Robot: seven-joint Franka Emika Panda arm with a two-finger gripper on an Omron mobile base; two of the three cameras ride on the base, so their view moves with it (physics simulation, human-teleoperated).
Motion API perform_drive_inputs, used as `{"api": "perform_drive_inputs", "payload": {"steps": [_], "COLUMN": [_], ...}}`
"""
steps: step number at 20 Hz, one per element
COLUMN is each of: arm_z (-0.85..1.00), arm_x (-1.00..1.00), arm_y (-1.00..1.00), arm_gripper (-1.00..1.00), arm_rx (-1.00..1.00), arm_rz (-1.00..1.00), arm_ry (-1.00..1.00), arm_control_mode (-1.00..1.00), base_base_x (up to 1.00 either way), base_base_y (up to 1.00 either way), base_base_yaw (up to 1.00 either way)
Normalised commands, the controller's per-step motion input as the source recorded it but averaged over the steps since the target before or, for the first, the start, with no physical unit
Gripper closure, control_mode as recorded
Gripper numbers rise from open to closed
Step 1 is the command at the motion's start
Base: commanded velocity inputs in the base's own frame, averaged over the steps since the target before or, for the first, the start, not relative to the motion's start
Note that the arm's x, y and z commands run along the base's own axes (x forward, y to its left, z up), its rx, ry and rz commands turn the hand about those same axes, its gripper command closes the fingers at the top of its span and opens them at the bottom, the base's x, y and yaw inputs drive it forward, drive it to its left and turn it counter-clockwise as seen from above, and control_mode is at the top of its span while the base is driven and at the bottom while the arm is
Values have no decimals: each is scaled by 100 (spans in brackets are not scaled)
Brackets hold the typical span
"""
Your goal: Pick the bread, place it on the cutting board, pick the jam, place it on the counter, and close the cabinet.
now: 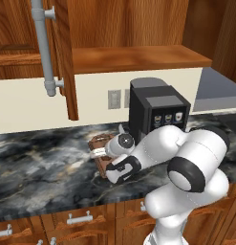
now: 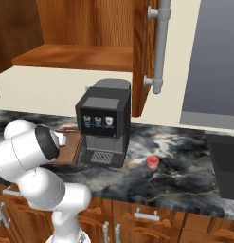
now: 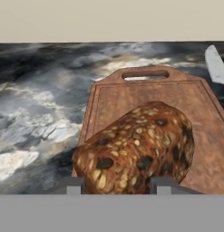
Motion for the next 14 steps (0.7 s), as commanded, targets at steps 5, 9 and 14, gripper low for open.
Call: {"api": "perform_drive_inputs", "payload": {"steps": [5, 9, 14], "arm_z": [0, 0, 0], "arm_x": [0, 0, 0], "arm_y": [0, 0, 0], "arm_gripper": [100, -100, -100], "arm_rx": [0, 0, 0], "arm_rz": [0, 0, 0], "arm_ry": [0, 0, 0], "arm_control_mode": [-100, -100, -100], "base_base_x": [0, 0, 0], "base_base_y": [0, 0, 0], "base_base_yaw": [0, 0, 0]}}
